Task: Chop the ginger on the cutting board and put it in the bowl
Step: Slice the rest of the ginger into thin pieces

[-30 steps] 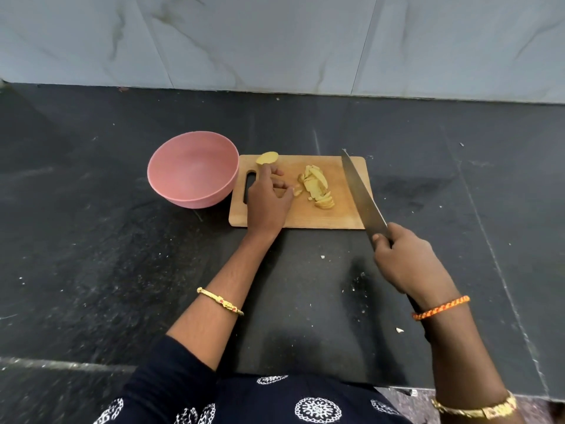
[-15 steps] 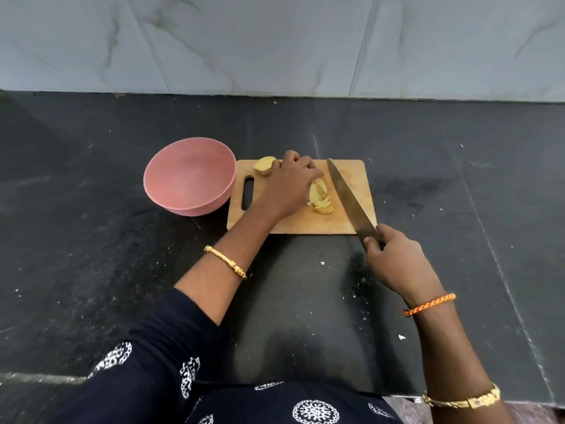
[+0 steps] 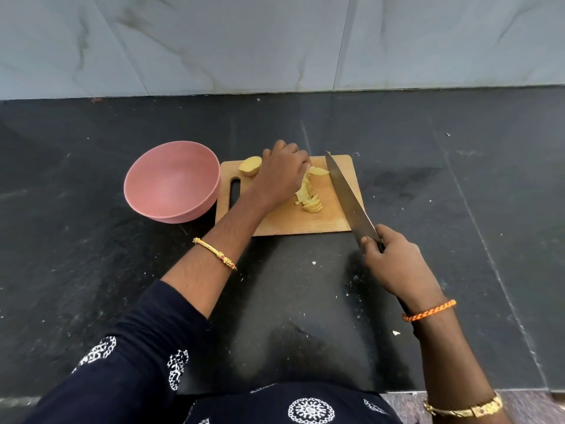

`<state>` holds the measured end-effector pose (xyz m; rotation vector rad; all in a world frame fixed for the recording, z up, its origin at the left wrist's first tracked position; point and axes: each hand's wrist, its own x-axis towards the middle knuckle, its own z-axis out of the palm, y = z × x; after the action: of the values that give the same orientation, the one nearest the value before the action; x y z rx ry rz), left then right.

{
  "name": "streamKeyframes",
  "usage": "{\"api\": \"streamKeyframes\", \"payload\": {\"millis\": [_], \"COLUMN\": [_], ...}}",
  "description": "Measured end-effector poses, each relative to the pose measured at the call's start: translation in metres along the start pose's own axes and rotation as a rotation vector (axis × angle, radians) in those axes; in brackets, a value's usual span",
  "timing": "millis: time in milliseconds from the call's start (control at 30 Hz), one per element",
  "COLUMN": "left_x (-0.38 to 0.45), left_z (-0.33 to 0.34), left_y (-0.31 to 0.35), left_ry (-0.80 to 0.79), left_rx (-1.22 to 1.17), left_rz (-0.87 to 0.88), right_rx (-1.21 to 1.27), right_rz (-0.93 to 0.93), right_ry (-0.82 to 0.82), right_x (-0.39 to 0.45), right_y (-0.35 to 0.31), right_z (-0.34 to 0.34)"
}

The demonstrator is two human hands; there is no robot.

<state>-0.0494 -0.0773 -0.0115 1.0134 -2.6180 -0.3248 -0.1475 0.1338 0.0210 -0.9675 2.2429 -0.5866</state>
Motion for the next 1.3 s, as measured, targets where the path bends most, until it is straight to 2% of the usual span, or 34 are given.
{"api": "streamKeyframes", "payload": {"millis": [100, 400, 600, 700, 1033, 1300], "left_x": [0.005, 0.0, 0.005, 0.006, 0.014, 0.003], "left_z": [-0.001, 0.008, 0.01, 0.013, 0.015, 0.011], "left_y": [0.005, 0.011, 0.017, 0.018, 0.025, 0.026], "left_ry": [0.011, -0.108, -0.043, -0.014, 0.039, 0.065], "left_rx": [0.045, 0.115, 0.097, 0.046, -0.049, -0.031], "left_rz": [0.034, 0.052, 0.038, 0.011, -0.217, -0.188], "right_rx": [0.012, 0.001, -0.061, -0.087, -0.222, -0.066], "right_rz": [-0.006, -0.016, 0.002, 0.035, 0.04, 0.017], "right_ry": [0.035, 0.029, 0.025, -0.032, -0.135, -0.028], "right_x": [-0.001, 0.001, 0.005, 0.009, -0.011, -0.011], "right_y": [0.001, 0.001, -0.005, -0.012, -0.008, -0.012], "right_z": [0.001, 0.001, 0.006, 0.006, -0.002, -0.005]}}
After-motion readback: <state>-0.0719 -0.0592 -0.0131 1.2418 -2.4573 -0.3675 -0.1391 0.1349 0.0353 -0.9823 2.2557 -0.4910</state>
